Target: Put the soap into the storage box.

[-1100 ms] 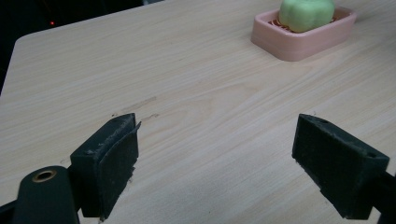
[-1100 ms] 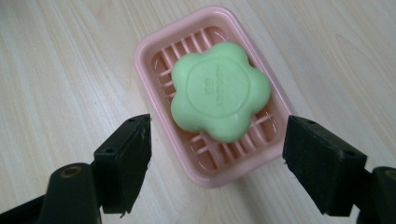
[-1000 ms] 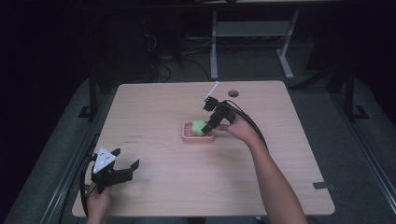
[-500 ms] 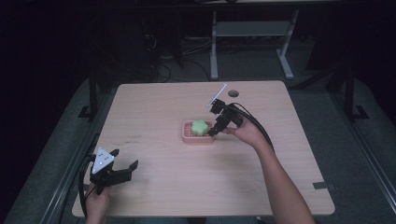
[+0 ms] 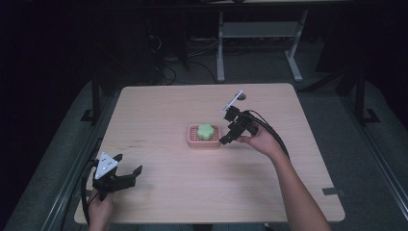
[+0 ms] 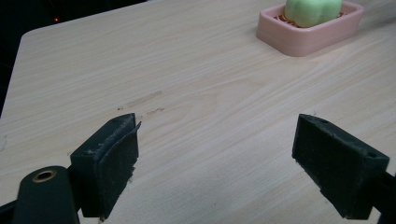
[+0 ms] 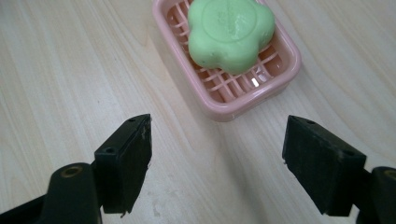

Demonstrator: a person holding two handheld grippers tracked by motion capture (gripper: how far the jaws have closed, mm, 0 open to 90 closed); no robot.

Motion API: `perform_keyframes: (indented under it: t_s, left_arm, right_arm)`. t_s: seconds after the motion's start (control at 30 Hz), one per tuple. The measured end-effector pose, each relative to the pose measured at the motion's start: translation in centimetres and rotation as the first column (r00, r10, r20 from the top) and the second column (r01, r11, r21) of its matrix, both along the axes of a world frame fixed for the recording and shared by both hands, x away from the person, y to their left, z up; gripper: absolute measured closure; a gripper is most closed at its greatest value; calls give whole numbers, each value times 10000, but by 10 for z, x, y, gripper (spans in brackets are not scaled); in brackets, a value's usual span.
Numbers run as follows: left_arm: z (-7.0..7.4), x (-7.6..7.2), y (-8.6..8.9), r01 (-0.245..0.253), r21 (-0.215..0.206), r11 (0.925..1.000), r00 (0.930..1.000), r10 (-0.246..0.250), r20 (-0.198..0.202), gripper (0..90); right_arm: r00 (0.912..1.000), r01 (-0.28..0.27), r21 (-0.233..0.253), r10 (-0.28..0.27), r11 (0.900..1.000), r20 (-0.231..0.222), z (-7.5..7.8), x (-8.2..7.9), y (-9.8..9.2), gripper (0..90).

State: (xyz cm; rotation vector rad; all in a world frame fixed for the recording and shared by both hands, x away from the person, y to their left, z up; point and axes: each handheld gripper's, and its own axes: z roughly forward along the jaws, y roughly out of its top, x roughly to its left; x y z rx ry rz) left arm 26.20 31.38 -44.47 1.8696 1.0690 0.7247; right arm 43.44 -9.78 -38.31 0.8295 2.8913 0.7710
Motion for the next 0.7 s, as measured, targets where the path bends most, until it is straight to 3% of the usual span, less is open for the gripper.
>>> perform_keyframes:
  t_s: [0.27, 0.7]
  left_arm:
    - [-1, 0, 0, 64, 96, 9999, 10000, -64, -51, 142]
    - [-1, 0, -1, 45, 77, 10000, 10000, -44, -70, 142]
  right_arm:
    - [9998, 159, 200, -157, 9997, -79, 1, -9, -12, 231]
    - [9992, 318, 121, -315, 9994, -235, -4, -20, -28, 224]
